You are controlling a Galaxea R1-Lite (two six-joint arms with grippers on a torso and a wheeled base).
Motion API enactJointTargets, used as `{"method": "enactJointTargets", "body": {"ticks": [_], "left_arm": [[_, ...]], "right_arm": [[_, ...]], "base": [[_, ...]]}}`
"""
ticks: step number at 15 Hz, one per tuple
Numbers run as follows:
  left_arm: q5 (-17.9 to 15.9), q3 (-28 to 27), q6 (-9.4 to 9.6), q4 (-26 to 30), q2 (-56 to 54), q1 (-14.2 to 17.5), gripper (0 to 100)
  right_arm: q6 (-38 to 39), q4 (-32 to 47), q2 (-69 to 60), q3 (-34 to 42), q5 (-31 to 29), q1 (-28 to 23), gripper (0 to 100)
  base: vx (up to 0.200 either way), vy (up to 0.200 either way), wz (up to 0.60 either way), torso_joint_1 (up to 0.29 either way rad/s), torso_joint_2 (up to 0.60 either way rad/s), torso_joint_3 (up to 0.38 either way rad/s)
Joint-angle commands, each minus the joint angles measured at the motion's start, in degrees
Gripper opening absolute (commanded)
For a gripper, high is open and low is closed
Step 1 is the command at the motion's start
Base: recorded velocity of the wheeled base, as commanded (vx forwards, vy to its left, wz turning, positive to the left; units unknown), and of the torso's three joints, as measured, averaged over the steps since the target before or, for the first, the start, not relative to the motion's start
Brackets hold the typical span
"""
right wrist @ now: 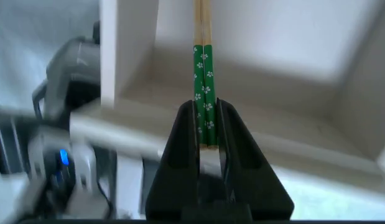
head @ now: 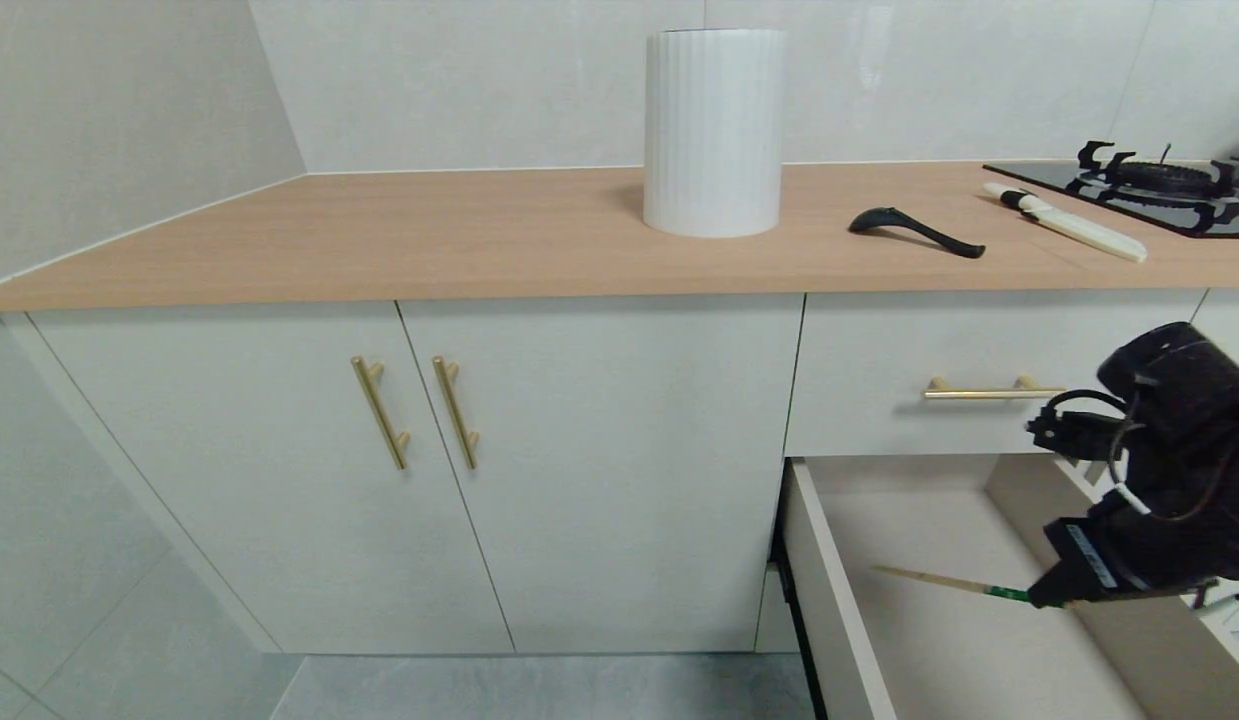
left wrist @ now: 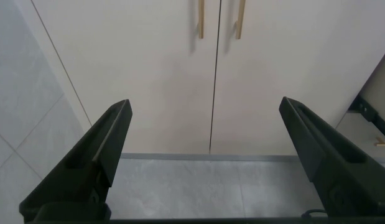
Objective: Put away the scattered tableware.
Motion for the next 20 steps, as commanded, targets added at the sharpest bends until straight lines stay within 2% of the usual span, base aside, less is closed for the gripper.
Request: {"method": "enactJointTargets", "body": {"ticks": [1,3,7,10,14,18,20], "left_arm": [[0.0,0.0,-0.02,0.0,0.0,0.0,100],[0.0,0.0,-0.02,0.0,0.1,0.0,100],[0.0,0.0,-0.02,-0.1,0.0,0.0,100],[0.0,0.0,-0.02,-0.1,0.0,0.0,100],[0.0,0.0,-0.02,0.0,0.0,0.0,100],[0.0,0.0,-0.02,-0.1,0.0,0.0,100],[0.0,0.0,-0.02,-0.1,0.0,0.0,100]], "right_arm": [[3.5,-8.0,8.3,3.2,-0.3,0.0,0],[5.0,-16.7,9.6,6.9,-1.4,0.2,0],[5.3,-22.6,15.8,9.1,-8.5,3.1,0],[6.3,-27.6,19.1,11.4,-9.2,4.7,0],[6.3,-29.2,22.2,13.0,-9.7,5.4,0],[6.2,-38.2,24.9,18.3,-9.7,5.4,0],[6.2,-40.3,25.6,18.7,-9.7,5.4,0]], "base": [[0.0,0.0,0.0,0.0,0.0,0.0],[0.0,0.0,0.0,0.0,0.0,0.0],[0.0,0.0,0.0,0.0,0.0,0.0],[0.0,0.0,0.0,0.0,0.0,0.0],[0.0,0.0,0.0,0.0,0.0,0.0],[0.0,0.0,0.0,0.0,0.0,0.0],[0.0,0.0,0.0,0.0,0.0,0.0]]}}
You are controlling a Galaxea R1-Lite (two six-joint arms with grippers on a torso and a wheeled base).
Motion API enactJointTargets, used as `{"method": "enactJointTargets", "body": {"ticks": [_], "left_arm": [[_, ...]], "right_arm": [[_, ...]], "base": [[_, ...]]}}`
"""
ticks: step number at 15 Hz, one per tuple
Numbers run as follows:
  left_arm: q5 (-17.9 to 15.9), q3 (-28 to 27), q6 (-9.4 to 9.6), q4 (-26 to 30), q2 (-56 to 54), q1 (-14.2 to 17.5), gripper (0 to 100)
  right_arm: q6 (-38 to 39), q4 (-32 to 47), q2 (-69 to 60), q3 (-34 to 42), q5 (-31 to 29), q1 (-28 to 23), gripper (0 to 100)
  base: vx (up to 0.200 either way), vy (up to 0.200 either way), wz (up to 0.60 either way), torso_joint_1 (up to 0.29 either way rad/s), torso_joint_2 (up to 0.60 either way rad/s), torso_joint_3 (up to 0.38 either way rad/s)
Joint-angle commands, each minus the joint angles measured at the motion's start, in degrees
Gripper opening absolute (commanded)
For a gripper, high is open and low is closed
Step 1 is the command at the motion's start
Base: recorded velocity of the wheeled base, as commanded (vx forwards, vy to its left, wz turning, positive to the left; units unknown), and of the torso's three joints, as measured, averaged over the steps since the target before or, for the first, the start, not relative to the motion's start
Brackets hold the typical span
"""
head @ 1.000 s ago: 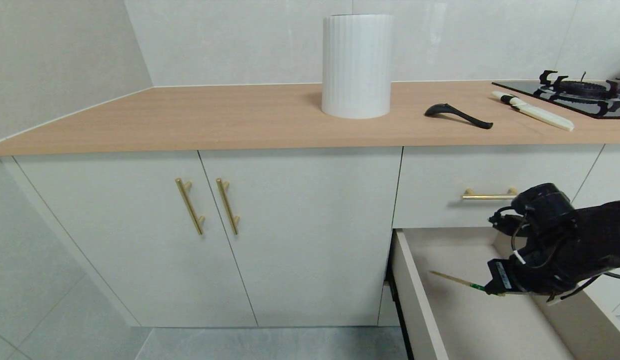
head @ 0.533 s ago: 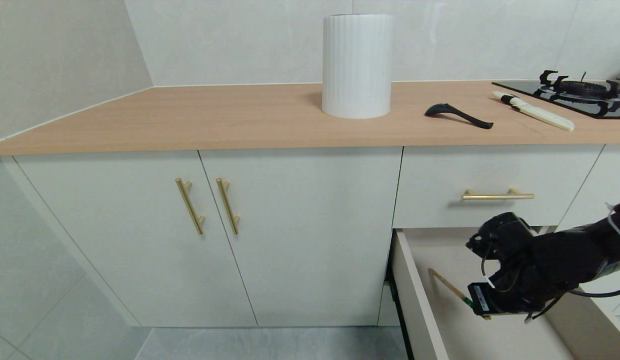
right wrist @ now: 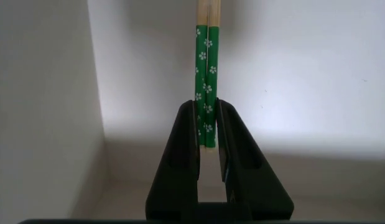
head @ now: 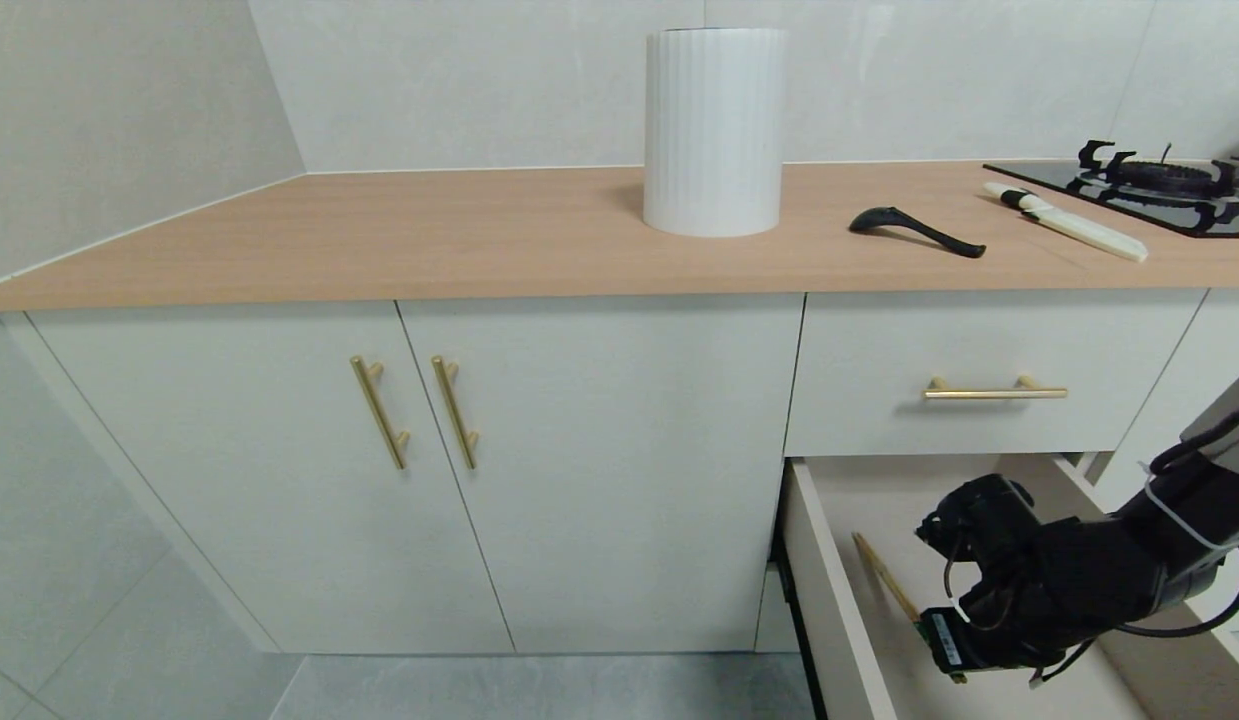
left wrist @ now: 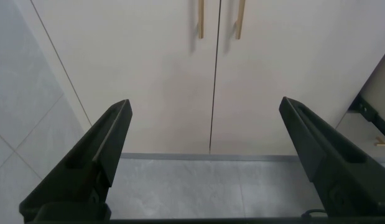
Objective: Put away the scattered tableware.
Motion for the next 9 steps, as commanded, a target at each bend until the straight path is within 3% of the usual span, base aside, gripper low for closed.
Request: {"method": "enactJointTargets", "body": {"ticks": [1,6,7,9], "left_arm": [[0.0,0.0,-0.04,0.0,0.0,0.0,100],[0.0,0.0,-0.04,0.0,0.0,0.0,100],[0.0,0.0,-0.04,0.0,0.0,0.0,100],[0.0,0.0,-0.04,0.0,0.1,0.0,100]], "right_arm": [[0.0,-0.1,1.0,0.5,0.0,0.0,0],[0.0,0.0,0.0,0.6,-0.1,-0.1,0],[0.0,-0.1,0.0,0.6,0.0,-0.1,100],[0.0,0.0,-0.1,0.6,0.0,0.0,100]], "base": [[0.0,0.0,0.0,0.0,0.0,0.0],[0.0,0.0,0.0,0.0,0.0,0.0],[0.0,0.0,0.0,0.0,0.0,0.0],[0.0,0.0,0.0,0.0,0.0,0.0]]}}
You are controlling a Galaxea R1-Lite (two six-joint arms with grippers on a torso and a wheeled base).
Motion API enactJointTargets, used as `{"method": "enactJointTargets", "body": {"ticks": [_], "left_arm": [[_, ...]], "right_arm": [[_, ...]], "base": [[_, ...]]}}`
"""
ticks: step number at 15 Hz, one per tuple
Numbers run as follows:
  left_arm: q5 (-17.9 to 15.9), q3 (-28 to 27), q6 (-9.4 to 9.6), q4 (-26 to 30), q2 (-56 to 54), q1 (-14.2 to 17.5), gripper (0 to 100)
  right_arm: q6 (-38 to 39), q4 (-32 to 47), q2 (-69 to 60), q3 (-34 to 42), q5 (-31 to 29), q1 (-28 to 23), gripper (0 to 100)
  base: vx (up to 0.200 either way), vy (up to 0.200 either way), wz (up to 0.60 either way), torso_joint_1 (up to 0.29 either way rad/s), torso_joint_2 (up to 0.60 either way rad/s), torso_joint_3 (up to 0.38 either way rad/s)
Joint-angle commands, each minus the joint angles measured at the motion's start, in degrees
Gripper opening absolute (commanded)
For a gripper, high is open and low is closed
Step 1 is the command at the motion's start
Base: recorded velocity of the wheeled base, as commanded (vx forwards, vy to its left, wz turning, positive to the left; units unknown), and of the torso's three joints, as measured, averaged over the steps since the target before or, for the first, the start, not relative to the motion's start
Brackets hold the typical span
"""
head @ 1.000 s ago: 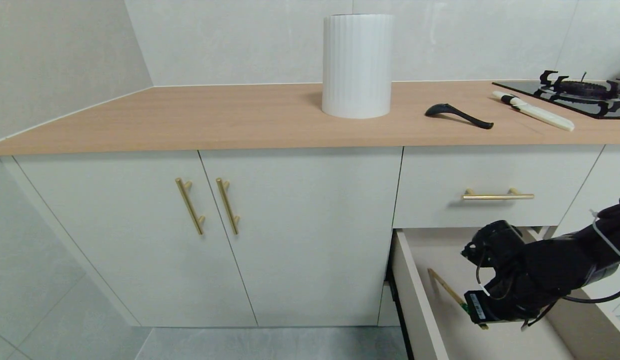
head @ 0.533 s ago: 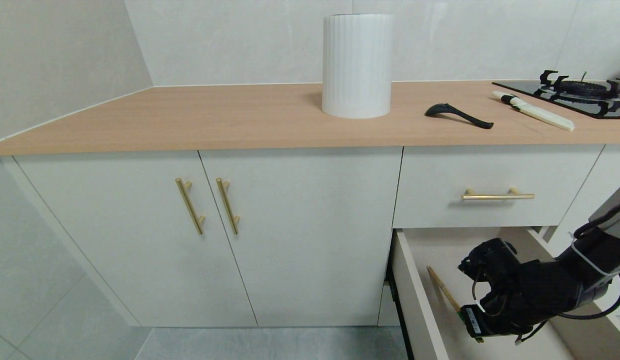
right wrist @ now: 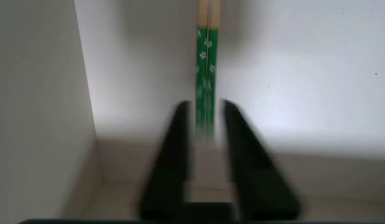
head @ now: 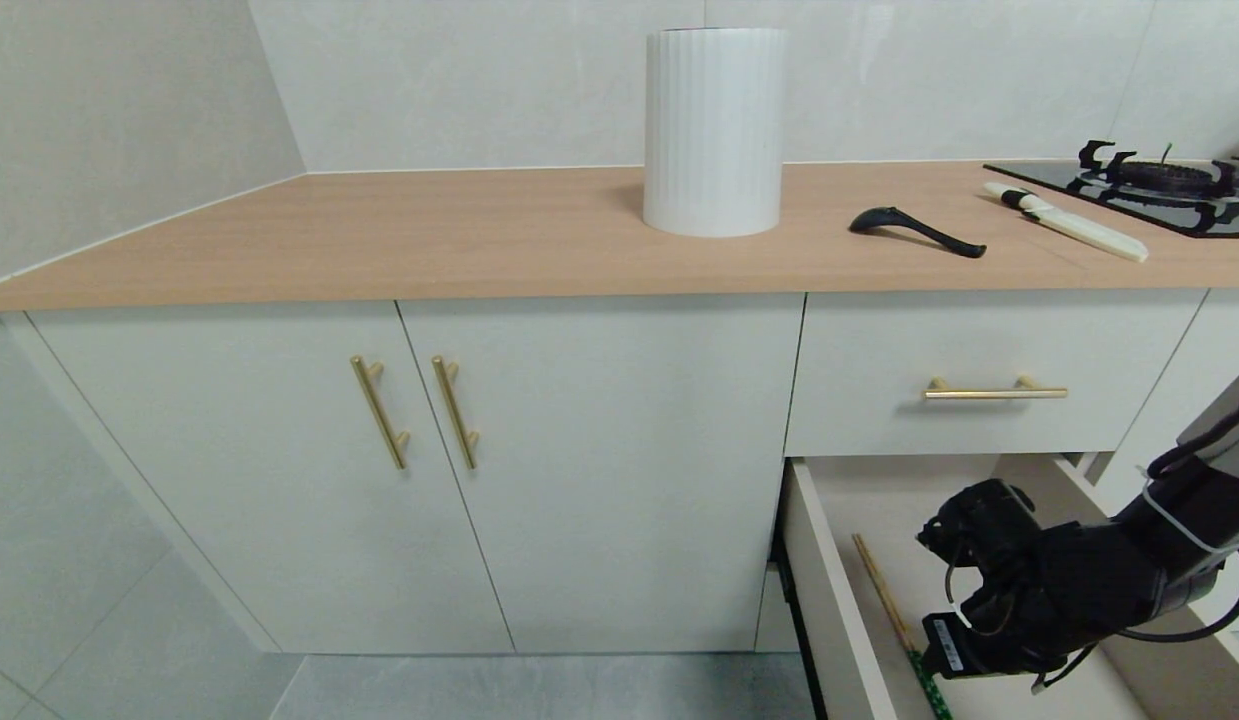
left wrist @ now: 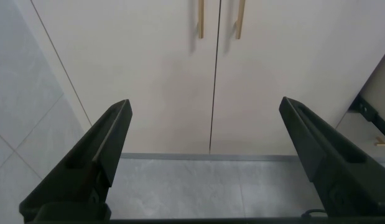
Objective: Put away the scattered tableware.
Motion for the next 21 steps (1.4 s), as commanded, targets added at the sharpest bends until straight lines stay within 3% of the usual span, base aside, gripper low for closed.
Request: {"method": "enactJointTargets", "body": {"ticks": [1,7,10,12,14,21], "left_arm": [[0.0,0.0,-0.02,0.0,0.0,0.0,100],[0.0,0.0,-0.02,0.0,0.0,0.0,100],[0.0,0.0,-0.02,0.0,0.0,0.0,100],[0.0,0.0,-0.02,0.0,0.0,0.0,100],[0.0,0.0,-0.02,0.0,0.0,0.0,100],[0.0,0.0,-0.02,0.0,0.0,0.0,100]], "right_arm": [[0.0,0.0,-0.5,0.1,0.0,0.0,100],[-0.4,0.1,-15.8,2.5,1.4,-0.9,100],[-1.5,0.2,-29.2,2.5,4.4,-4.1,100],[-3.1,0.2,-37.1,1.9,9.9,-7.7,100],[-3.1,0.2,-41.1,0.3,13.2,-11.2,100],[-6.8,-2.4,-45.5,-3.1,15.7,-17.9,100]], "base": [[0.0,0.0,0.0,0.0,0.0,0.0],[0.0,0.0,0.0,0.0,0.0,0.0],[0.0,0.0,0.0,0.0,0.0,0.0],[0.0,0.0,0.0,0.0,0.0,0.0],[0.0,0.0,0.0,0.0,0.0,0.0],[0.0,0.0,0.0,0.0,0.0,0.0]]}}
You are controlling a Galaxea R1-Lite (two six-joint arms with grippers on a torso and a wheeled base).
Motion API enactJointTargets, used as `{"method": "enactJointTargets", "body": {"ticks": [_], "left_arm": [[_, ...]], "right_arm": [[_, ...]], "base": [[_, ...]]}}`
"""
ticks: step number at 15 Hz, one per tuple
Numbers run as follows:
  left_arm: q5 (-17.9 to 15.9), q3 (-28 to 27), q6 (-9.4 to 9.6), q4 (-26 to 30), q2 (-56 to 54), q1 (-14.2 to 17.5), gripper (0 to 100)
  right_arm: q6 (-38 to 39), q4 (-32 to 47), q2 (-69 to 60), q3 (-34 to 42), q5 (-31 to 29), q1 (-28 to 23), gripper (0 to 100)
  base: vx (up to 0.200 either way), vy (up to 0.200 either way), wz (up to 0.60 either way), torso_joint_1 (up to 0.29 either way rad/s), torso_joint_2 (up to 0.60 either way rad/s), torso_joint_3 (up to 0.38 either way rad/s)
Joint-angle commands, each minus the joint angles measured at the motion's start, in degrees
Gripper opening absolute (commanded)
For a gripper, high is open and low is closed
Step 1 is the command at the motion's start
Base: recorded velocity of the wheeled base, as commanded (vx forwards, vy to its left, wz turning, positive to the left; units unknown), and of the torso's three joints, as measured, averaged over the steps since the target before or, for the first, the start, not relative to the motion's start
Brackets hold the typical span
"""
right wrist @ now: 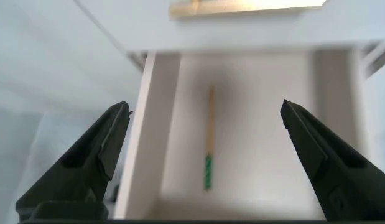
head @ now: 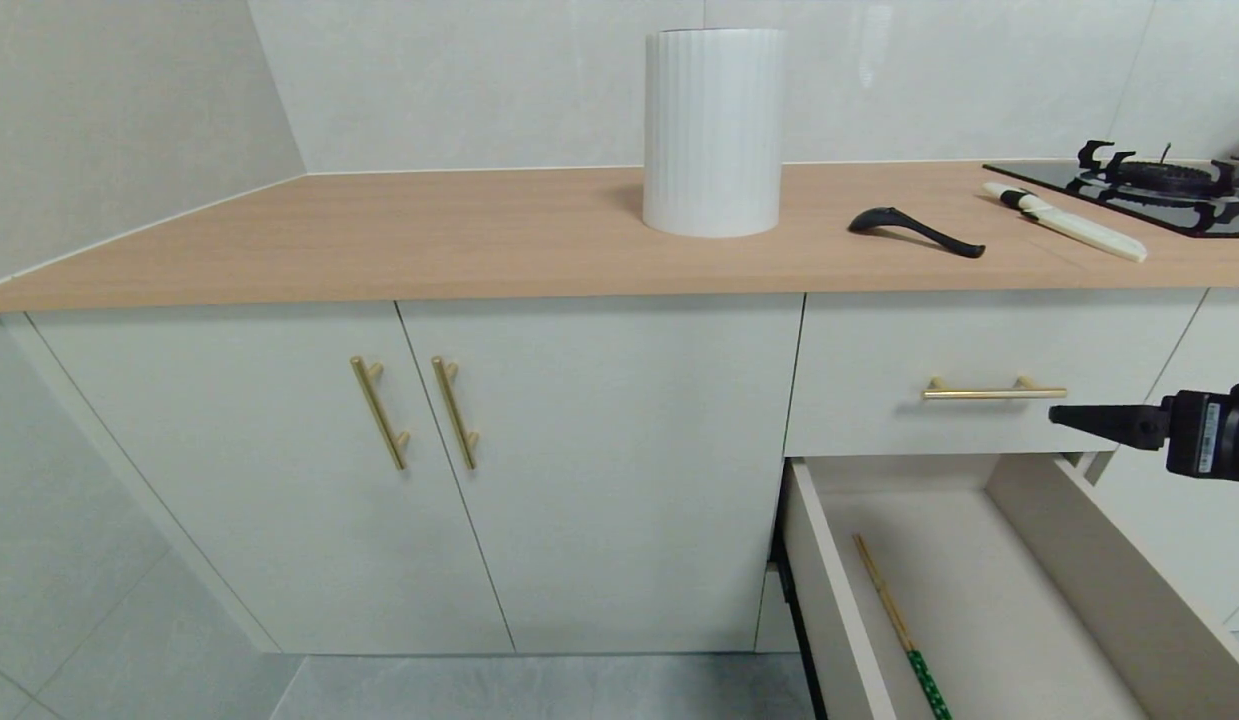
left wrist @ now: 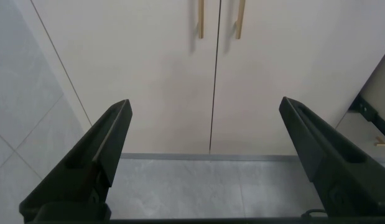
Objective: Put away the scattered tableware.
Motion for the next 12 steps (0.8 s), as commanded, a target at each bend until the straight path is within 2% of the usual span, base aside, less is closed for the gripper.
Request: {"method": "enactJointTargets", "body": {"ticks": [1,3,6,7,8,9,12], "left_arm": [[0.0,0.0,-0.02,0.0,0.0,0.0,100],[0.0,0.0,-0.02,0.0,0.0,0.0,100],[0.0,0.0,-0.02,0.0,0.0,0.0,100],[0.0,0.0,-0.02,0.0,0.0,0.0,100],[0.0,0.0,-0.02,0.0,0.0,0.0,100],[0.0,0.0,-0.02,0.0,0.1,0.0,100],[0.0,0.0,-0.02,0.0,0.0,0.0,100]], "right_arm": [[-0.8,-1.9,-1.9,-0.7,2.0,-1.8,100],[-0.4,-4.9,-0.3,-1.2,6.8,-4.4,100],[0.6,-7.1,2.2,-4.6,8.5,-4.6,100],[0.5,-7.2,5.4,-10.9,11.4,-4.6,100],[0.5,-7.2,5.4,-10.9,11.4,-4.6,100],[0.1,-7.0,12.3,-21.9,12.4,-4.4,100],[-0.7,-7.0,19.6,-30.9,12.4,-3.7,100]], "base": [[0.0,0.0,0.0,0.0,0.0,0.0],[0.0,0.0,0.0,0.0,0.0,0.0],[0.0,0.0,0.0,0.0,0.0,0.0],[0.0,0.0,0.0,0.0,0.0,0.0],[0.0,0.0,0.0,0.0,0.0,0.0],[0.0,0.0,0.0,0.0,0.0,0.0],[0.0,0.0,0.0,0.0,0.0,0.0]]}}
